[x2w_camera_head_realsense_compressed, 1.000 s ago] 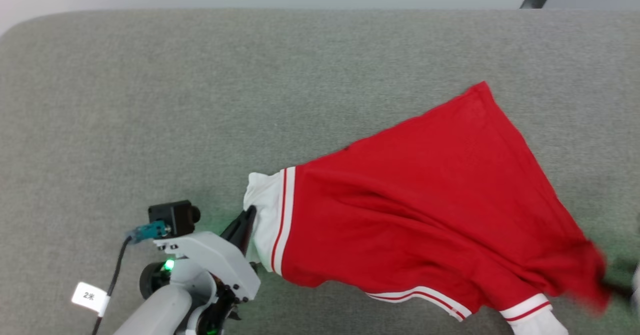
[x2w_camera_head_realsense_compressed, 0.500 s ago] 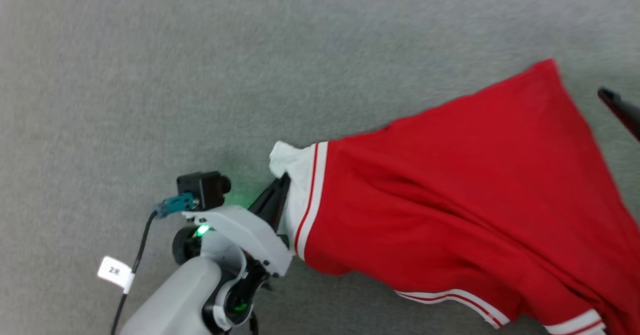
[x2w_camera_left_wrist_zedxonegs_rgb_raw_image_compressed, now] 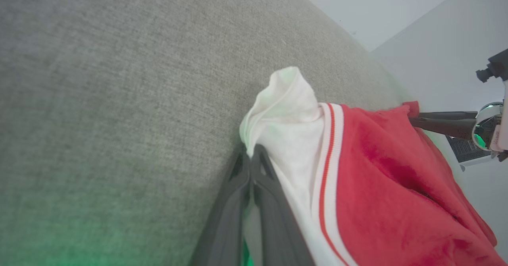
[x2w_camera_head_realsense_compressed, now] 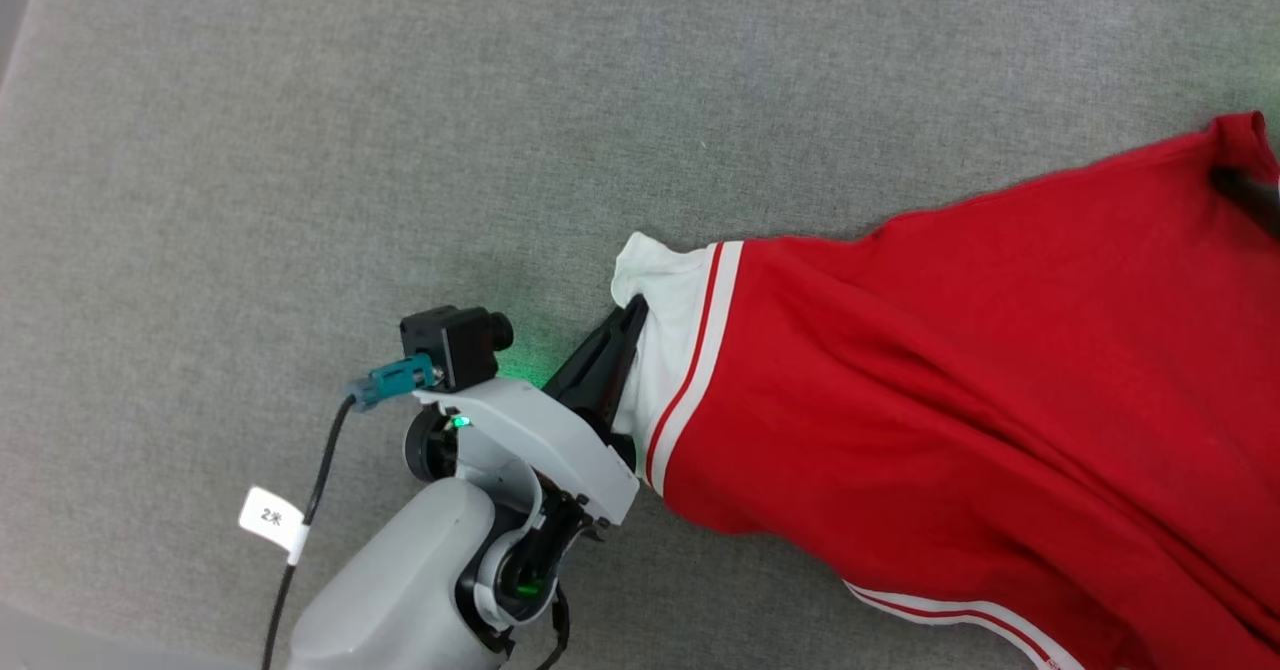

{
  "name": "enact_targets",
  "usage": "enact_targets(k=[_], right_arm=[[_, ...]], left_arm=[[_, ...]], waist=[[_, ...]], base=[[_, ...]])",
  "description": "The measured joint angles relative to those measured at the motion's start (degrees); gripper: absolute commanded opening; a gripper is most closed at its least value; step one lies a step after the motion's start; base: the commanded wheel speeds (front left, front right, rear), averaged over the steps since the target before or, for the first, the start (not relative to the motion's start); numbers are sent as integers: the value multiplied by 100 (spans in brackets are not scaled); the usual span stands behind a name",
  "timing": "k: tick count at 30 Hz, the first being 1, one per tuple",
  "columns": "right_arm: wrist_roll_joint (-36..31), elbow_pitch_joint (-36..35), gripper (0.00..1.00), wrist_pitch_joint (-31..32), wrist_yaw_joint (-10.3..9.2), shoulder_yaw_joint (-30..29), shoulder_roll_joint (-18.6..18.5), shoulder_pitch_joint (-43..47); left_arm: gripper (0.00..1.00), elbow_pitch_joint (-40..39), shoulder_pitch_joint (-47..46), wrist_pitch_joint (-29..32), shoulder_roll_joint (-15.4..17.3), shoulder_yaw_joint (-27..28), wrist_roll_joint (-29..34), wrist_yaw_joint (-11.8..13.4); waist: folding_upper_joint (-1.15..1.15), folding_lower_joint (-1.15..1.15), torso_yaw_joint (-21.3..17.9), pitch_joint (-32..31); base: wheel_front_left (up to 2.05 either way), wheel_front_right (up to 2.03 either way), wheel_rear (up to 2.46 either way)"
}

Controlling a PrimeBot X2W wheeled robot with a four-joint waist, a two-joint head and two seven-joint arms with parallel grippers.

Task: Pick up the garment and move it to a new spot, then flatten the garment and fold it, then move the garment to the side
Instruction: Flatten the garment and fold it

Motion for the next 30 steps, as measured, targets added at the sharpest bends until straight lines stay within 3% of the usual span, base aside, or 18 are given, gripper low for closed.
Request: enact_targets(k=[6, 12, 17, 20, 23, 30], right_arm=[[233, 310, 0, -616, 1, 44, 138, -105], [318, 911, 0, -1519, 4, -479, 455, -393], [152, 1426, 0, -2241, 4, -961, 737, -945], [-49, 1737, 0, -2647, 4, -1250, 870, -1453], [-216, 2034, 0, -3051, 5, -1546, 1016, -2063], [-746, 2652, 0, -4060, 13, -2072, 1473, -3470]], left_arm=[[0, 98, -21, -42, 1, 12, -24, -81], [0, 250, -544, 43, 285, 243, -19, -137], [0, 442, -1728, 212, 363, 465, 118, -169], [0, 694, -2593, 323, 220, 749, -40, -266], [0, 1221, -3551, 380, 77, 1010, -159, -320], [0, 2660, -5671, -101, -75, 1407, 9, -327]], waist=[[0, -1, -41, -100], [0, 0, -134, -212], [0, 0, -253, -221], [0, 0, -324, -170], [0, 0, -395, -76], [0, 0, -700, 142]], base=[[0, 0, 0], [0, 0, 0], [0, 0, 0], [0, 0, 0], [0, 0, 0], [0, 0, 0]])
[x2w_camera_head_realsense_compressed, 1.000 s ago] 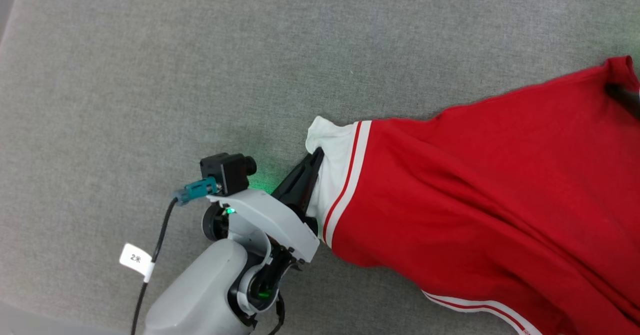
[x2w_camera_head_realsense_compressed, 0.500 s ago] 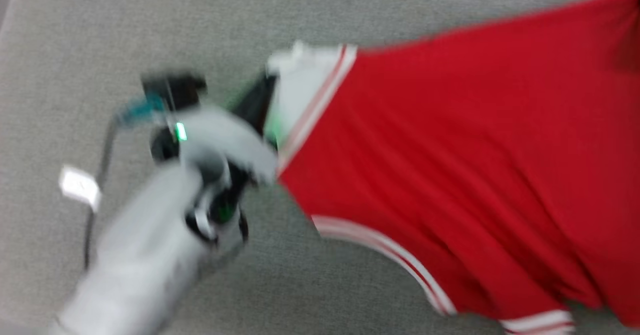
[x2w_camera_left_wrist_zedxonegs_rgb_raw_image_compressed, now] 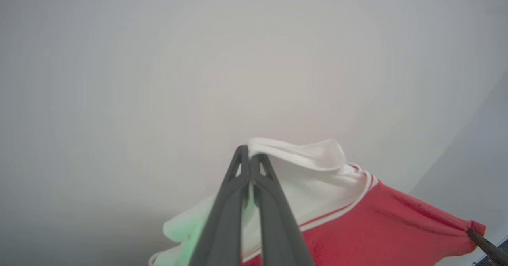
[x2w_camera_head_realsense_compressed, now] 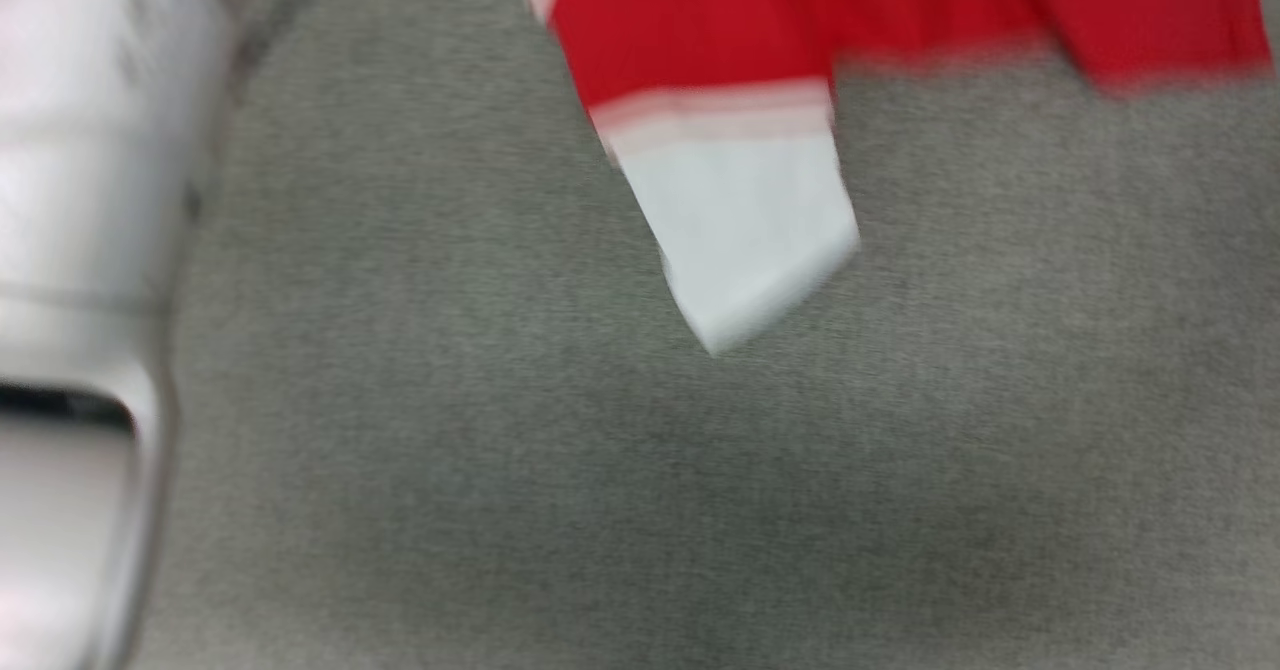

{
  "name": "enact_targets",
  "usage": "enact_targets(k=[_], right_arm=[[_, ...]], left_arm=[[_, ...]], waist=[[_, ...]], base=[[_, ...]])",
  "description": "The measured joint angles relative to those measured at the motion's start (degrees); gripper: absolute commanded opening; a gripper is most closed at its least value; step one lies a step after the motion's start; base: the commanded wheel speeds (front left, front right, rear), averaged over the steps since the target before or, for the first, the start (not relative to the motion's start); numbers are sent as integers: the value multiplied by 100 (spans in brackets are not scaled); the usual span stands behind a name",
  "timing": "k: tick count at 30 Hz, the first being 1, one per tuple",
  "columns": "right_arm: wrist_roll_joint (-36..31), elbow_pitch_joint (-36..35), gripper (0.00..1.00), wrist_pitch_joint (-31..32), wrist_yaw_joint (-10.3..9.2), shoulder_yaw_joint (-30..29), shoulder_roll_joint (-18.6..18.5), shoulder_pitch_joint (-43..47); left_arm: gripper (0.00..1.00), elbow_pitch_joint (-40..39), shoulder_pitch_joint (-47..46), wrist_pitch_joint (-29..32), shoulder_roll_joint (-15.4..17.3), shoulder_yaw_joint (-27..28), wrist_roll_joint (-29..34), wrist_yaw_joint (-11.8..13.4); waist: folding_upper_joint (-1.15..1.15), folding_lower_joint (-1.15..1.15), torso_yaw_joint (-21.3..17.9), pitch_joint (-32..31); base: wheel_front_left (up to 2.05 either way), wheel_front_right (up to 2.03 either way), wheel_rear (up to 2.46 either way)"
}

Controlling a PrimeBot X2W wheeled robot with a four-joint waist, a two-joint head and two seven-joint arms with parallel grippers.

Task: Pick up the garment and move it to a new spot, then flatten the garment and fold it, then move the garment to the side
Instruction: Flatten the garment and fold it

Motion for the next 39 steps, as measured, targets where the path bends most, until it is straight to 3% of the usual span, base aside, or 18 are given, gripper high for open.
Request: enact_targets(k=[4, 9, 15, 21, 24, 32, 35, 39], right_arm=[[-208, 333, 0, -588, 18, -169, 164, -652], [-282, 654, 0, -1039, 38, -286, 249, -1136], [-36, 804, 0, -1051, 35, 111, 208, -856], [459, 397, 0, -966, 5, 867, 112, 364], [855, -96, 0, -816, -4, 1312, -56, 1044], [1866, -1744, 0, -480, -9, 2061, -948, 3096], [2117, -2270, 0, -431, -9, 2016, -1299, 3915], [2226, -2885, 0, -316, -8, 1827, -1560, 4904]], left_arm=[[0, 557, -914, -438, 8, 93, 230, -127], [0, 914, -1672, -676, -96, 405, 334, -537], [0, 1216, -1422, -711, -287, 621, 416, -938], [0, 1159, 113, -701, -407, 675, 73, -1091], [0, 746, 978, -619, -407, 527, -169, -1092], [0, -831, 3817, -703, -52, 290, -377, -1095], [0, -1563, 4784, -711, 10, 218, -286, -945], [0, -2699, 6021, -720, 225, 347, -334, -557]], waist=[[0, 0, -194, 93], [0, 0, -366, 152], [0, 0, -334, 145], [0, 0, -320, -36], [0, 0, -314, -158], [0, 0, -313, -542], [0, 0, -306, -719], [0, 0, -313, -964]], base=[[0, 0, 0], [0, 0, 0], [0, 0, 0], [0, 0, 0], [0, 0, 0], [0, 0, 0], [0, 0, 0], [0, 0, 0]])
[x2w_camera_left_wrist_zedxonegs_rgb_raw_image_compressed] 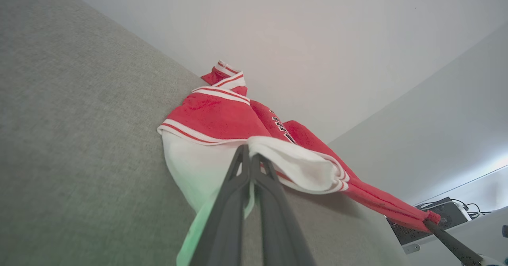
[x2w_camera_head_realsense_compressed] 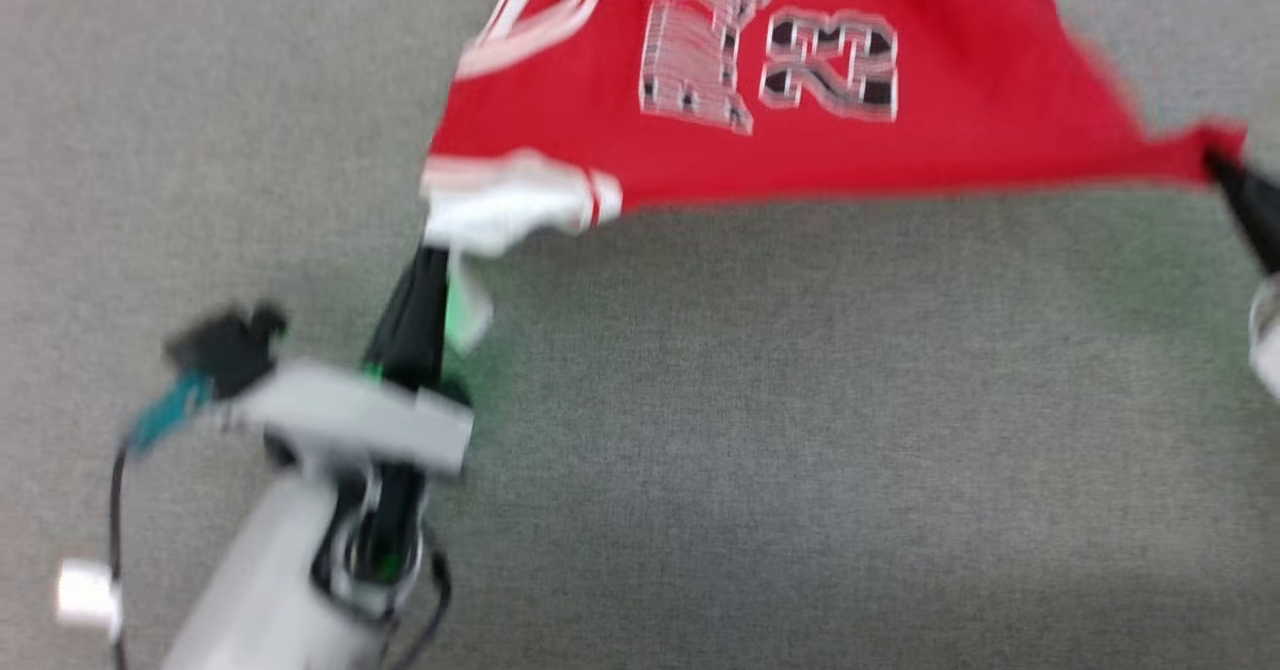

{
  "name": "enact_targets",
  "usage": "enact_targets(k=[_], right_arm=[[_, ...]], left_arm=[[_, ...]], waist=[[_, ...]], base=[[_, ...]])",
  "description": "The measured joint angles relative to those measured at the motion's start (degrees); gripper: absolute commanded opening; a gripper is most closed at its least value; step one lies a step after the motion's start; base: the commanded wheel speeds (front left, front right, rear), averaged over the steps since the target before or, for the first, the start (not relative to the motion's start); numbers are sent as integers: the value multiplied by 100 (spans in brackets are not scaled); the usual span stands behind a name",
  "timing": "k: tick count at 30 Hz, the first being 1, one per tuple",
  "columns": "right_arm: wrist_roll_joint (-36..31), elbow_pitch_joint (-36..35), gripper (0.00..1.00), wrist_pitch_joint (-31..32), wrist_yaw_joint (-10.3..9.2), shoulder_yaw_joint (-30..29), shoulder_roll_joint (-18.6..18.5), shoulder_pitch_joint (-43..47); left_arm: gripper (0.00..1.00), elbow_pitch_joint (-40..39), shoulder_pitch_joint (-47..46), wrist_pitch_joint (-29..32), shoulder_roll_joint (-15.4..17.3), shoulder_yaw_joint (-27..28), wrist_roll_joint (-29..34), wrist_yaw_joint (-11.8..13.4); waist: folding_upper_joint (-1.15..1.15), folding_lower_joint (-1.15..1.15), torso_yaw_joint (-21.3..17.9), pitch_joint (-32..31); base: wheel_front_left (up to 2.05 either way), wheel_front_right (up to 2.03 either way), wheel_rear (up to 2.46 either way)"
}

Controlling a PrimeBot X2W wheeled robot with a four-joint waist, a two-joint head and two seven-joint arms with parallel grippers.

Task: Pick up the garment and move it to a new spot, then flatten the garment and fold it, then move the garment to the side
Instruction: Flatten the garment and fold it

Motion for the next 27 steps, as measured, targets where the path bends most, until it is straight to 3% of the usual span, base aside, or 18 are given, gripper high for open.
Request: enact_targets(k=[6, 11, 17, 22, 27], right_arm=[[-11, -909, 0, 296, 1, -510, -197, 1333], [-189, -1669, 0, 678, 1, -1322, -242, 2455], [-552, -2698, 0, 1343, 3, -2514, 131, 3735], [-868, -3334, 0, 1922, 0, -3097, 621, 4130], [-1161, -3371, 0, 2349, -1, -3194, 859, 3849]], left_arm=[[0, -1730, 1609, 130, 468, 88, -115, 628], [0, -3037, 2642, 314, 853, 60, -54, 1121], [0, -4222, 3577, 356, 1165, 175, 27, 1668], [0, -4419, 3502, 565, 1332, 107, 135, 1761], [0, -3838, 2471, 837, 1249, -180, 372, 1558]], waist=[[0, 0, -44, -357], [0, 0, -78, -605], [0, 0, -88, -656], [0, 0, -52, -580], [0, 0, -10, -431]], base=[[0, 0, 0], [0, 0, 0], [0, 0, 0], [0, 0, 0], [0, 0, 0]])
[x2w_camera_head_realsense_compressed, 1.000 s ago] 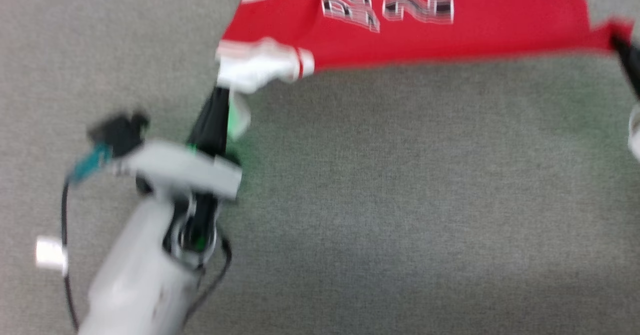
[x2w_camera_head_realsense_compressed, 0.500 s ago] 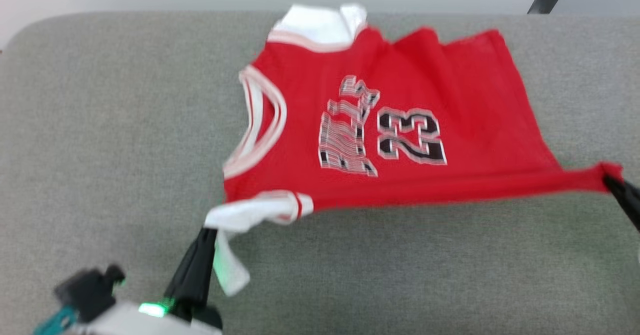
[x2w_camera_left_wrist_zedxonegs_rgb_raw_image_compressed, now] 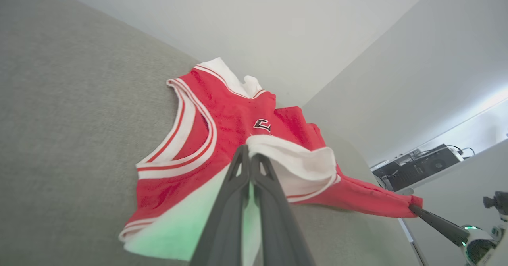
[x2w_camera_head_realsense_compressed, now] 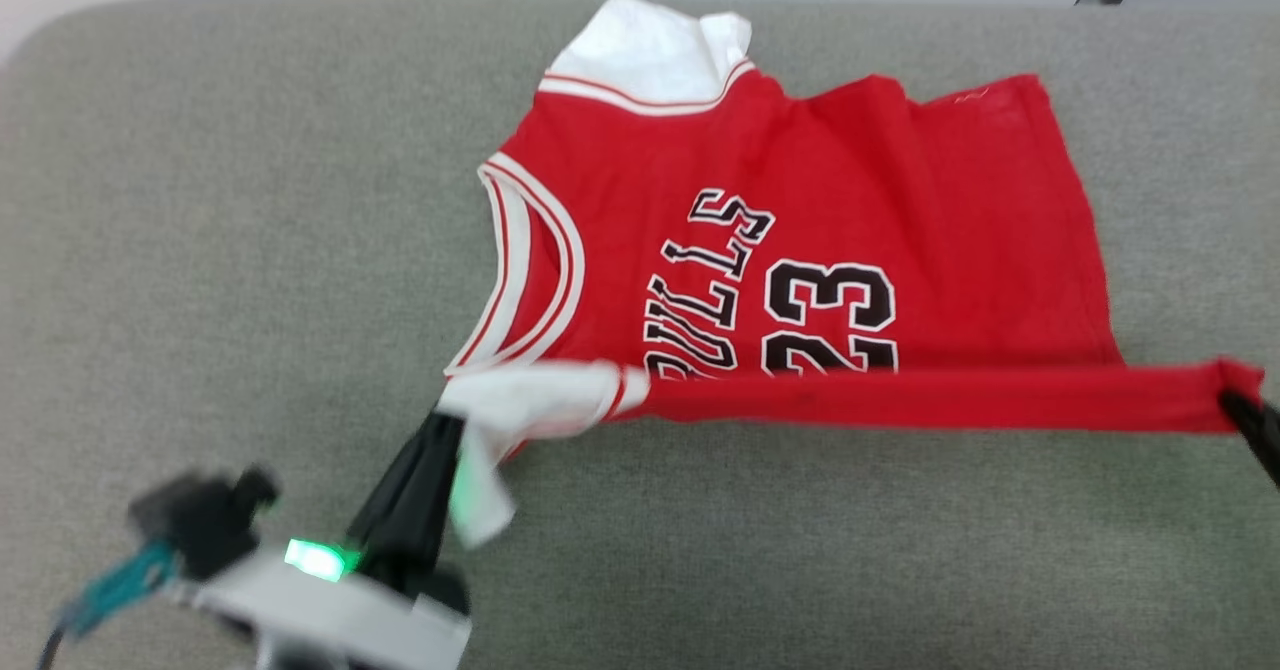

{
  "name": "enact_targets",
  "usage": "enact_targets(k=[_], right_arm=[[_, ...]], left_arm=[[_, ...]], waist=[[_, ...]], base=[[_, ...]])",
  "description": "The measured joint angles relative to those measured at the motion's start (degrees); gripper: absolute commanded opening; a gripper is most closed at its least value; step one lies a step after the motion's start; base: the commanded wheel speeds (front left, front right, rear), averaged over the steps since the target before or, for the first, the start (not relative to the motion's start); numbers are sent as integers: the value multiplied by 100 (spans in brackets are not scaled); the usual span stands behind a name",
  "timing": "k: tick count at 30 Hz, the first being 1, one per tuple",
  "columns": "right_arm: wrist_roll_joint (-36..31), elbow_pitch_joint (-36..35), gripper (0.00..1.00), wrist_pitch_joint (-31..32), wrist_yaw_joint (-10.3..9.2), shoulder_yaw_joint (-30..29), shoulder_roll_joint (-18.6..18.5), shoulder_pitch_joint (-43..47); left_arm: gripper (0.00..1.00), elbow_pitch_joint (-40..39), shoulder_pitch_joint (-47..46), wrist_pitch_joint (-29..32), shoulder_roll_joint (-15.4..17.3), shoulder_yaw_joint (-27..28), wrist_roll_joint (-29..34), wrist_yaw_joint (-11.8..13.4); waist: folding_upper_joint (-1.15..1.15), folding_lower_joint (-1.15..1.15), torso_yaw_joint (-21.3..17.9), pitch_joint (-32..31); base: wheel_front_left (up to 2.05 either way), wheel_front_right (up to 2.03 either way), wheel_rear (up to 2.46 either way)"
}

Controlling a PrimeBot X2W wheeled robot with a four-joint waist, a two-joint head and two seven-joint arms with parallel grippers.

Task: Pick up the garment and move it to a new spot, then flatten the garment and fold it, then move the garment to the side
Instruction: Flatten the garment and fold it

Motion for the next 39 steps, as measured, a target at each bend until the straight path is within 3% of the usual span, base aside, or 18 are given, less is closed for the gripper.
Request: enact_targets(k=[11, 19, 30, 31, 33, 34, 35, 39], right_arm=[[-391, 1034, 0, 233, 0, 408, 190, -1403], [-431, 1511, 0, -58, 0, 794, 233, -1780], [-333, 1878, 0, -436, -1, 1178, 115, -2027], [-333, 1878, 0, -436, -1, 1178, 115, -2027], [-335, 1962, 45, -591, -5, 1289, 104, -2037], [-335, 1962, 92, -591, -5, 1289, 104, -2037], [-341, 2000, 100, -673, -7, 1345, 126, -2034], [-339, 2019, 100, -837, -5, 1388, 230, -1986]], left_arm=[[0, 1994, -2128, 68, -649, -599, 800, -250], [0, 3221, -2615, 45, -725, -905, 1314, -163], [0, 3673, -2835, -58, -821, -1032, 1429, -250], [15, 3673, -2835, -58, -821, -1032, 1429, -250], [77, 3744, -2832, -83, -817, -1033, 1426, -279], [100, 3744, -2832, -83, -817, -1033, 1426, -279], [100, 3749, -2785, -97, -790, -1011, 1382, -300], [100, 3599, -2626, -41, -536, -924, 1335, -269]], waist=[[0, 0, 15, 687], [0, 0, 9, 1127], [0, 0, 19, 1211], [0, 0, 19, 1211], [0, 0, 22, 1118], [0, 0, 22, 1118], [0, 0, 24, 1036], [0, 0, 34, 814]], base=[[0, 0, 0], [0, 0, 0], [0, 0, 0], [0, 0, 0], [0, 0, 0], [0, 0, 0], [0, 0, 0], [0, 0, 0]])
